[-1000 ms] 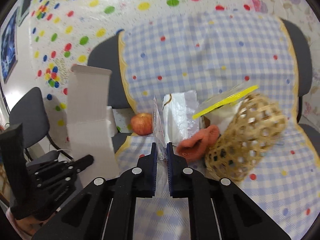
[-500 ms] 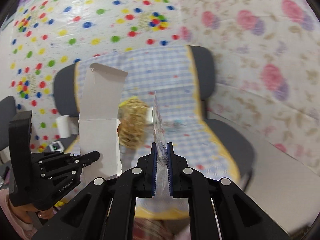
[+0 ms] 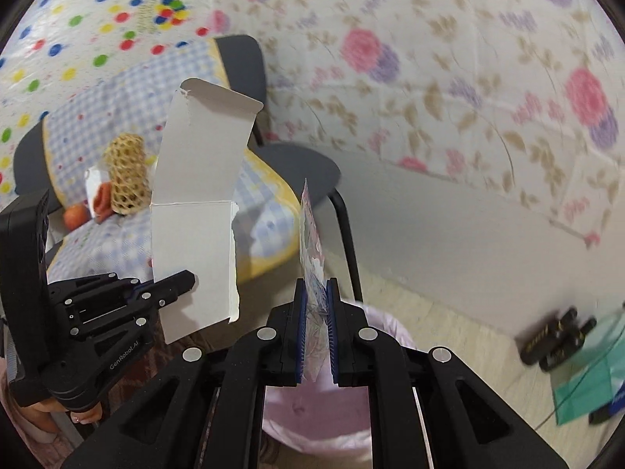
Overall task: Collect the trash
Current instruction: 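Carry both items to the pink-lined bin and open both tools, then move both tools back to the chair toward the snack wrapper and bamboo cylinder, then grasp the yellow-edged snack wrapper with the left tool while the right tool grasps the bamboo cylinder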
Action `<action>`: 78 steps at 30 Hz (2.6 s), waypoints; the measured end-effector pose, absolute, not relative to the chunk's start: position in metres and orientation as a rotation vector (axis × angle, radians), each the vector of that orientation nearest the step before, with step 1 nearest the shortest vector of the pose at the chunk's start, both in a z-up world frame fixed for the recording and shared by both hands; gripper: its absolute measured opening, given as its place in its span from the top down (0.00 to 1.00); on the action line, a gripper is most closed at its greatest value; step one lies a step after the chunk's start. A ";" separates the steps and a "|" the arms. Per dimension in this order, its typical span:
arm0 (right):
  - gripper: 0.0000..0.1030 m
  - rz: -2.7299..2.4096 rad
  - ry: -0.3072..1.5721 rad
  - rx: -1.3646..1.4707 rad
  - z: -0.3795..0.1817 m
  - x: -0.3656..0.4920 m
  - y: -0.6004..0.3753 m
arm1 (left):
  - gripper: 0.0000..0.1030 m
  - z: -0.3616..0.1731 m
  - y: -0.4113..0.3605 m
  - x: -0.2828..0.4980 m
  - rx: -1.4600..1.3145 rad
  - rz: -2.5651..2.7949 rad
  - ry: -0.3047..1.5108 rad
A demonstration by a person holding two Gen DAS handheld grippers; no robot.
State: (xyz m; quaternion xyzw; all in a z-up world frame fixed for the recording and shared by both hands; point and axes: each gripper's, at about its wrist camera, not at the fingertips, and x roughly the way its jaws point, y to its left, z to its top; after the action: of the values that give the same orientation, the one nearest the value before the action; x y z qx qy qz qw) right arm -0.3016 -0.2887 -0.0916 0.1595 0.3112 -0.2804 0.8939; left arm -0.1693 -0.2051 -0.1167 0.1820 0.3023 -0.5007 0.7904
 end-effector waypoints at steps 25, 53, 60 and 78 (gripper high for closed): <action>0.66 -0.563 0.667 0.465 -0.120 -0.283 -0.322 | 0.73 -0.117 -0.195 -0.128 0.403 -0.971 0.715; 0.38 -0.128 0.573 0.195 -0.033 -0.042 -0.231 | 0.45 -0.016 -0.044 0.070 0.224 -0.391 0.514; 0.38 -0.116 0.591 0.201 -0.034 0.006 -0.236 | 0.45 -0.027 -0.069 0.110 0.266 -0.413 0.537; 0.38 -0.133 0.630 0.247 -0.052 0.027 -0.257 | 1.00 -0.032 -0.112 0.153 0.350 -0.423 0.497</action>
State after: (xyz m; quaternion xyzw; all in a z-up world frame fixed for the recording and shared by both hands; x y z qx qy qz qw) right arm 0.0270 -0.2574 -0.0519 0.1211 0.3089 -0.0651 0.9411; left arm 0.1527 -0.1120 -0.0324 0.1709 0.2427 -0.2065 0.9323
